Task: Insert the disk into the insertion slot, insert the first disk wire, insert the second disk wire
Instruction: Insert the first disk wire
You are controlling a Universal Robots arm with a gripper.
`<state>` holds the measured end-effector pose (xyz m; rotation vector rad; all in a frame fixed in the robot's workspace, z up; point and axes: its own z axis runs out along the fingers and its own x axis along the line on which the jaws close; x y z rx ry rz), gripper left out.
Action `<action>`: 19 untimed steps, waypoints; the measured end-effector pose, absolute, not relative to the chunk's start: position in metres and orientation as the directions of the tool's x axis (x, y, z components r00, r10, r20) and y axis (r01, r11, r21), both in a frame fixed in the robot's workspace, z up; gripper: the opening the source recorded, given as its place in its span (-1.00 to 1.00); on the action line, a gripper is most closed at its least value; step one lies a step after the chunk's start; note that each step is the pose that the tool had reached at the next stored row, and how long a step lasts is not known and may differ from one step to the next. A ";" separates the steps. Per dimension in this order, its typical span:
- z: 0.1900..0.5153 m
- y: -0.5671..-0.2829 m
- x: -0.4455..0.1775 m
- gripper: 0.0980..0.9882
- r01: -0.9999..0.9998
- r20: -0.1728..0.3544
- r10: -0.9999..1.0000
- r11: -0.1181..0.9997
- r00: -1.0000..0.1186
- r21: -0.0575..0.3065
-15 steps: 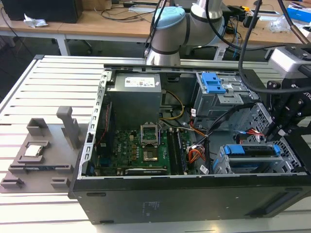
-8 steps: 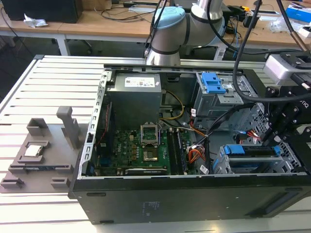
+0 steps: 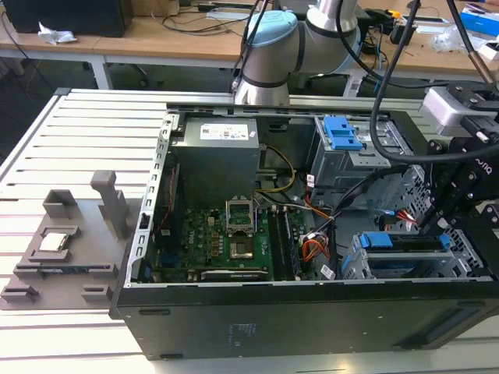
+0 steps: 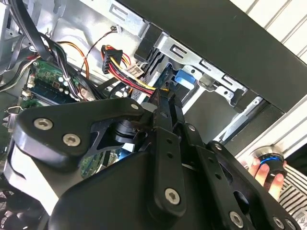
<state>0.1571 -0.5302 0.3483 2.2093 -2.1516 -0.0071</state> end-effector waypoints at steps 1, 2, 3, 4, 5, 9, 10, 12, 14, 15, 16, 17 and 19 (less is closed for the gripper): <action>0.348 -0.530 0.157 -0.85 -0.999 0.037 -0.999 -0.025 0.027 0.044; 0.348 -0.530 0.157 -0.85 -0.999 0.037 -0.999 -0.024 0.026 0.045; 0.348 -0.530 0.157 -0.85 -0.999 0.037 -0.999 0.000 0.002 0.045; 0.348 -0.530 0.157 -0.85 -0.998 0.037 -0.998 0.048 -0.046 0.045; 0.347 -0.530 0.157 -0.85 -0.997 0.037 -0.997 0.064 -0.062 0.045; 0.347 -0.530 0.156 -0.85 -0.995 0.037 -0.996 0.087 -0.086 0.045; 0.347 -0.530 0.154 -0.85 -0.995 0.037 -0.996 0.087 -0.085 0.045; 0.345 -0.530 0.152 -0.85 -0.996 0.037 -0.996 0.079 -0.078 0.045; 0.345 -0.530 0.151 -0.85 -0.997 0.037 -0.997 0.070 -0.069 0.045; 0.344 -0.530 0.151 -0.85 -0.997 0.037 -0.997 0.069 -0.067 0.045; 0.344 -0.530 0.151 -0.85 -0.997 0.037 -0.997 0.067 -0.066 0.044; 0.343 -0.530 0.150 -0.85 -0.997 0.037 -0.997 0.066 -0.065 0.044; 0.342 -0.530 0.150 -0.85 -0.997 0.038 -0.997 0.066 -0.064 0.044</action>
